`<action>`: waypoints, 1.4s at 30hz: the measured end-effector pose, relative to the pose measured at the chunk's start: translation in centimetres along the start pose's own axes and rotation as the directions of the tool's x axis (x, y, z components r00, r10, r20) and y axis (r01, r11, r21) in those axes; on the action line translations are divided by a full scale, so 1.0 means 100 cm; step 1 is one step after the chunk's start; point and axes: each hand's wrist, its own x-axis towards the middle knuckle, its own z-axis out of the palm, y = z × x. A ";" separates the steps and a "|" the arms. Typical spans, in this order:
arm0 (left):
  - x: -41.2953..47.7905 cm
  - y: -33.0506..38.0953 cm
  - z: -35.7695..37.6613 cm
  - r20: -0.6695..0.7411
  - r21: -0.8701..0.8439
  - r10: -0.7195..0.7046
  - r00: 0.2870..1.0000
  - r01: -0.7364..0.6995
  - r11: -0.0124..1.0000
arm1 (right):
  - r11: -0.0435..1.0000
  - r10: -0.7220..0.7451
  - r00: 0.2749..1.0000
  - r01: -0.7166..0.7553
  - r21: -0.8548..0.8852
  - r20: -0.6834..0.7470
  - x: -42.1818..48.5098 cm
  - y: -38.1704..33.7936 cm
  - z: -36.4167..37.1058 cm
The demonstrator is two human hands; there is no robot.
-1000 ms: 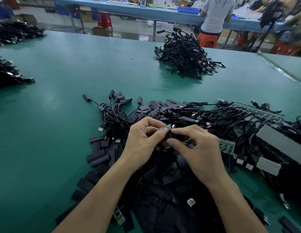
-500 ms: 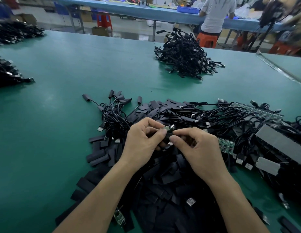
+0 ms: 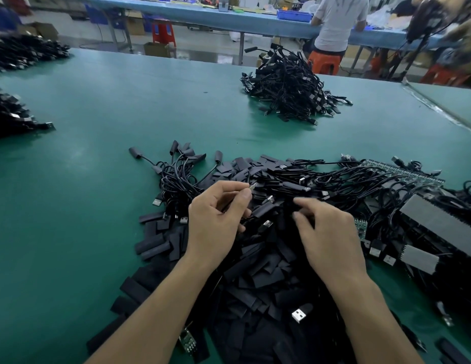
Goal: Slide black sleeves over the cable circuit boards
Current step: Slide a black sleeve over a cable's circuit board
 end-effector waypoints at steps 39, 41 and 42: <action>-0.004 0.003 0.001 0.184 0.171 0.016 0.983 -0.048 0.984 | 0.576 0.068 0.998 -0.028 0.817 -0.014 0.009 0.008 0.000; -0.004 0.004 0.001 0.199 0.166 0.006 0.980 -0.040 0.985 | 0.581 0.048 0.999 -0.029 0.813 0.001 0.008 0.006 0.002; -0.004 0.004 0.001 0.199 0.163 0.000 0.980 -0.033 0.986 | 0.582 0.036 0.999 -0.031 0.812 0.012 0.007 0.006 0.002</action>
